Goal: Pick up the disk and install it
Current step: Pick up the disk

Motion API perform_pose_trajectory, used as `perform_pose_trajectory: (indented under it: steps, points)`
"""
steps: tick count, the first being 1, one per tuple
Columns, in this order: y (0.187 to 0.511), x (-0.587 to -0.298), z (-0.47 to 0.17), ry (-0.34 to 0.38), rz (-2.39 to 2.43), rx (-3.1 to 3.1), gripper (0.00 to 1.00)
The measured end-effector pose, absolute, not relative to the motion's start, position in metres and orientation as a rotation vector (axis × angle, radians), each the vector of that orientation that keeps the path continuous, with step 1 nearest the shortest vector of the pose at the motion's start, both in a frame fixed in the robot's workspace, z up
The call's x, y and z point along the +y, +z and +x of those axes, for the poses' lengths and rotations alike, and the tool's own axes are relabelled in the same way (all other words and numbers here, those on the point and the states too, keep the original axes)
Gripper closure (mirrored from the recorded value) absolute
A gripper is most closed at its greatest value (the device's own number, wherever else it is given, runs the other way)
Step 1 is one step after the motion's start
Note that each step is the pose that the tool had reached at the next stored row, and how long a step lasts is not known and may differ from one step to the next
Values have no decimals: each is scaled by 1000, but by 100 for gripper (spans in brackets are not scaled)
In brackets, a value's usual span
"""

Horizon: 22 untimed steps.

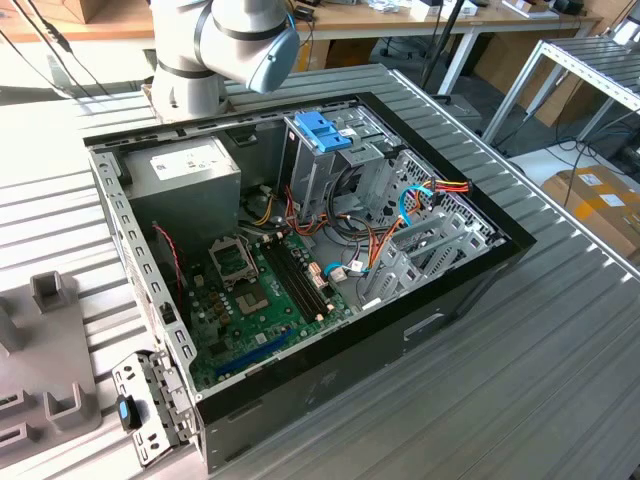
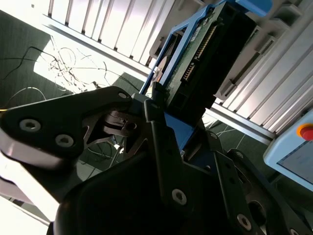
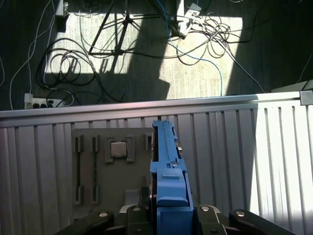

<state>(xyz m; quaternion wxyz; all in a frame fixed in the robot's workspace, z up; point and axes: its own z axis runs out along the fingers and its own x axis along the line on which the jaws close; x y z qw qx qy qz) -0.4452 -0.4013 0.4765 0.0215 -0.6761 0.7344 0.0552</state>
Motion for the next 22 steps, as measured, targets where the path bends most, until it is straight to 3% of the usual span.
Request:
perform_pose_trajectory:
  steps: [22]
  points:
    - [477,-411,-445,171,-2096,2276,63]
